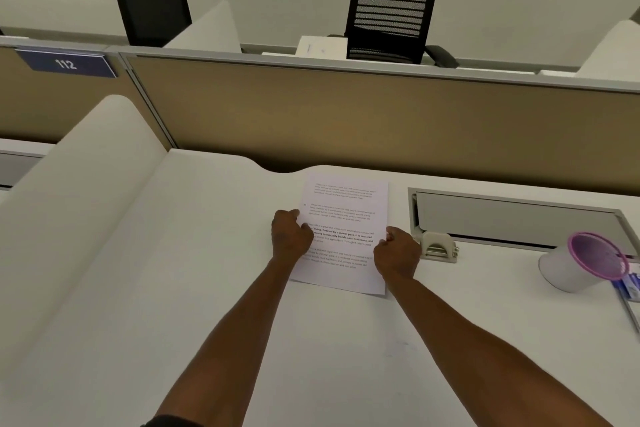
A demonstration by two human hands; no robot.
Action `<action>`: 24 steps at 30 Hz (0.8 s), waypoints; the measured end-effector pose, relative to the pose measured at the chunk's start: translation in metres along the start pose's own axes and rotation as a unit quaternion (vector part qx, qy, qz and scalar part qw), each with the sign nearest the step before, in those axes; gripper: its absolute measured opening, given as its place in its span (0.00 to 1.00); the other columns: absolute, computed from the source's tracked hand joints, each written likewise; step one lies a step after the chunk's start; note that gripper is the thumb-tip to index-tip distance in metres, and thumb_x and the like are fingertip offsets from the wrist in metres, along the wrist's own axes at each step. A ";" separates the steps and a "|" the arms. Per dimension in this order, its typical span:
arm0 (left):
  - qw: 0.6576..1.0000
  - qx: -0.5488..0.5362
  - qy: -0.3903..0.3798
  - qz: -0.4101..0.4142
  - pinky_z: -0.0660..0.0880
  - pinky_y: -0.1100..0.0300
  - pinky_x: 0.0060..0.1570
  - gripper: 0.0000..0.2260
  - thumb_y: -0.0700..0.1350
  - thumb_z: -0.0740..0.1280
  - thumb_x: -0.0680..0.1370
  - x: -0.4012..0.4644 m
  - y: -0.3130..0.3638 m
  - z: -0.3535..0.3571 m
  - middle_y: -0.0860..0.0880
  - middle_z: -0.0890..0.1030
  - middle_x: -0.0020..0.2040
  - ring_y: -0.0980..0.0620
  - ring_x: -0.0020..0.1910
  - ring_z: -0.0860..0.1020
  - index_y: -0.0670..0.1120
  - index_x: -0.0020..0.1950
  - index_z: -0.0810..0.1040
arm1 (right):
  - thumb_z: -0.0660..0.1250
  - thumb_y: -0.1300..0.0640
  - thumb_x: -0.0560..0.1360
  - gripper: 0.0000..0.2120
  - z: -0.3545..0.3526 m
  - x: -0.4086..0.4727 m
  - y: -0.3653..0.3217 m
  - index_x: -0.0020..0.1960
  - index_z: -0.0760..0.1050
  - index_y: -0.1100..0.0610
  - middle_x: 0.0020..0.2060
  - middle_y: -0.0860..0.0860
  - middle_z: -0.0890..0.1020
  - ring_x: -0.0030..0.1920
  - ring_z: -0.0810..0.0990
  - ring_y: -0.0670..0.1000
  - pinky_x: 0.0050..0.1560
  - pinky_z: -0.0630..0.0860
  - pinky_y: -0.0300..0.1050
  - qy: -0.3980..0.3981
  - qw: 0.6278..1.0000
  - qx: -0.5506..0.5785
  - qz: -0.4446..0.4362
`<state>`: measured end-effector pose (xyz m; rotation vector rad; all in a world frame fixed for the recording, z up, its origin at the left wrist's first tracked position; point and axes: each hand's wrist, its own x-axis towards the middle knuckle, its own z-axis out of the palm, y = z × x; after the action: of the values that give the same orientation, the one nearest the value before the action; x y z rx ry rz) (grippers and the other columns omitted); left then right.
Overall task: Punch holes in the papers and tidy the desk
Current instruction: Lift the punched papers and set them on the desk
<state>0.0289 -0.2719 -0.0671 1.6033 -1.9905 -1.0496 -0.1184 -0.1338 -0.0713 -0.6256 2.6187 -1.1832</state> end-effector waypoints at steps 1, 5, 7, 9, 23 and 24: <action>1.000 -0.001 0.002 -0.004 0.70 0.57 0.67 0.23 0.42 0.70 0.78 0.000 0.000 0.000 0.40 0.74 0.67 0.43 0.66 0.75 0.38 0.71 0.72 | 0.65 0.69 0.69 0.04 0.000 0.001 0.001 0.36 0.75 0.66 0.32 0.57 0.78 0.35 0.76 0.57 0.36 0.73 0.47 -0.005 1.000 -0.007 -0.004; 1.000 0.000 0.004 -0.015 0.69 0.56 0.68 0.24 0.43 0.70 0.78 -0.002 0.002 0.001 0.41 0.74 0.68 0.43 0.68 0.73 0.38 0.72 0.71 | 0.65 0.68 0.68 0.17 -0.001 0.003 0.002 0.28 0.62 0.56 0.28 0.53 0.72 0.32 0.71 0.54 0.30 0.63 0.43 -0.010 1.000 -0.016 -0.009; 1.000 0.003 0.009 -0.015 0.69 0.53 0.69 0.25 0.43 0.69 0.78 -0.003 0.003 0.002 0.40 0.73 0.69 0.42 0.69 0.73 0.38 0.74 0.70 | 0.65 0.69 0.68 0.21 -0.001 0.002 0.001 0.28 0.57 0.53 0.27 0.51 0.69 0.31 0.69 0.53 0.28 0.60 0.42 -0.008 1.000 -0.014 -0.013; 1.000 0.002 0.016 -0.012 0.70 0.51 0.70 0.25 0.43 0.68 0.79 -0.006 0.003 0.003 0.40 0.73 0.70 0.42 0.69 0.72 0.39 0.74 0.69 | 0.64 0.69 0.68 0.22 -0.002 0.001 0.001 0.28 0.56 0.52 0.28 0.51 0.68 0.32 0.68 0.52 0.28 0.59 0.42 -0.009 1.000 -0.022 -0.019; 0.999 -0.014 0.029 0.001 0.66 0.50 0.73 0.24 0.43 0.66 0.80 -0.020 -0.001 0.005 0.42 0.72 0.73 0.42 0.73 0.70 0.40 0.75 0.68 | 0.63 0.70 0.70 0.17 -0.010 -0.004 0.002 0.30 0.62 0.54 0.30 0.51 0.71 0.33 0.69 0.50 0.28 0.59 0.39 -0.015 0.998 -0.053 -0.038; 1.000 -0.015 0.027 0.001 0.66 0.50 0.73 0.24 0.43 0.66 0.80 -0.021 -0.001 0.005 0.42 0.72 0.73 0.42 0.73 0.70 0.40 0.75 0.68 | 0.63 0.71 0.69 0.18 -0.011 -0.004 0.002 0.29 0.61 0.54 0.29 0.52 0.71 0.32 0.68 0.51 0.28 0.59 0.39 -0.014 0.998 -0.053 -0.040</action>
<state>0.0319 -0.2502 -0.0679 1.5971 -1.9324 -1.0197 -0.1191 -0.1237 -0.0653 -0.7677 2.6704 -1.0541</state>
